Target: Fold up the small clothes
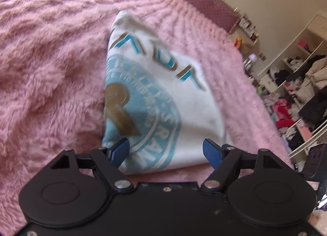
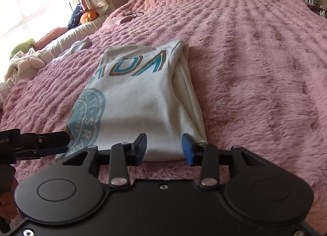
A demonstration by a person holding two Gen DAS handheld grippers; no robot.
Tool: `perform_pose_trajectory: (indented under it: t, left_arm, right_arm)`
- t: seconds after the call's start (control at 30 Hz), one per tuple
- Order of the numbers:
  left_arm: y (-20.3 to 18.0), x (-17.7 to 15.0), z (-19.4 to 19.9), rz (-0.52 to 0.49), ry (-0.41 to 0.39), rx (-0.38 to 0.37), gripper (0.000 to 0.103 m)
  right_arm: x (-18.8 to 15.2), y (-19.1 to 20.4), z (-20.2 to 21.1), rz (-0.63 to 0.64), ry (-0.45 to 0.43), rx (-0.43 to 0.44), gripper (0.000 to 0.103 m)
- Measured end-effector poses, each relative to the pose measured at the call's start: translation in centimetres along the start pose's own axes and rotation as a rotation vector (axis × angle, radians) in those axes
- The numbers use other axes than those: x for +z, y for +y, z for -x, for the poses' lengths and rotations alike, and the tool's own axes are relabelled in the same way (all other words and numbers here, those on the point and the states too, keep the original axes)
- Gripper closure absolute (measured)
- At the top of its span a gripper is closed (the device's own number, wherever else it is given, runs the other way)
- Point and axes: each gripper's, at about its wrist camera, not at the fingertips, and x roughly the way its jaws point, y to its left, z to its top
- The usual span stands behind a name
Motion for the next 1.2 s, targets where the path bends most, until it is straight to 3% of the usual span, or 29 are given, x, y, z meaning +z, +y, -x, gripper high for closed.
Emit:
perform_pose_trajectory:
  t: [0.13, 0.27, 0.4, 0.5, 0.7, 0.77, 0.83, 0.87, 1.0, 1.07, 1.1, 1.2]
  left_arm:
    - [-0.9, 2.6, 0.4, -0.024, -0.079, -0.027, 0.018]
    - [-0.7, 5.3, -1.6, -0.023, -0.099, -0.017, 0.018]
    - [0.7, 6.6, -4.5, 0.029, -0.052, 0.019, 0.018]
    - [1.9, 6.6, -5.8, 0.071, -0.030, 0.021, 0.018]
    - [1.8, 6.5, -6.3, 0.054, -0.011, 0.036, 0.018]
    - [1.1, 6.8, -5.2, 0.063, -0.005, 0.049, 0.018]
    - [0.2, 7.1, -3.6, 0.054, -0.010, 0.063, 0.006]
    - [-0.5, 7.0, -2.3, 0.034, -0.019, 0.076, 0.000]
    - [-2.9, 5.8, 2.5, -0.040, -0.039, 0.148, 0.000]
    - [-3.8, 4.8, 4.7, -0.041, -0.028, 0.186, 0.000]
    - [-4.3, 4.3, 5.7, -0.041, -0.016, 0.203, 0.000]
    - [-5.7, 2.6, 8.8, -0.051, 0.000, 0.233, 0.000]
  right_arm:
    - [2.6, 0.0, 0.3, -0.040, -0.074, 0.061, 0.063]
    - [5.5, 0.6, -1.5, -0.025, -0.134, 0.101, 0.062]
    - [7.1, 0.8, -5.0, -0.017, -0.086, 0.117, 0.063]
    - [6.7, 0.4, -7.5, -0.020, -0.011, 0.057, 0.066]
    - [5.7, -0.4, -7.9, -0.034, -0.008, 0.055, 0.068]
    - [6.0, 0.0, -6.9, -0.039, -0.007, 0.057, 0.057]
    - [6.3, 0.6, -5.1, -0.030, -0.029, 0.022, 0.037]
    - [6.4, 0.8, -4.1, -0.027, -0.046, 0.019, 0.035]
    - [6.4, 1.3, -0.1, -0.043, -0.048, 0.036, 0.034]
    - [6.1, 1.8, 2.0, -0.048, -0.054, 0.021, 0.023]
    - [6.0, 2.0, 3.1, -0.045, -0.061, 0.018, 0.011]
    - [5.3, 3.2, 6.4, -0.005, -0.064, 0.008, 0.000]
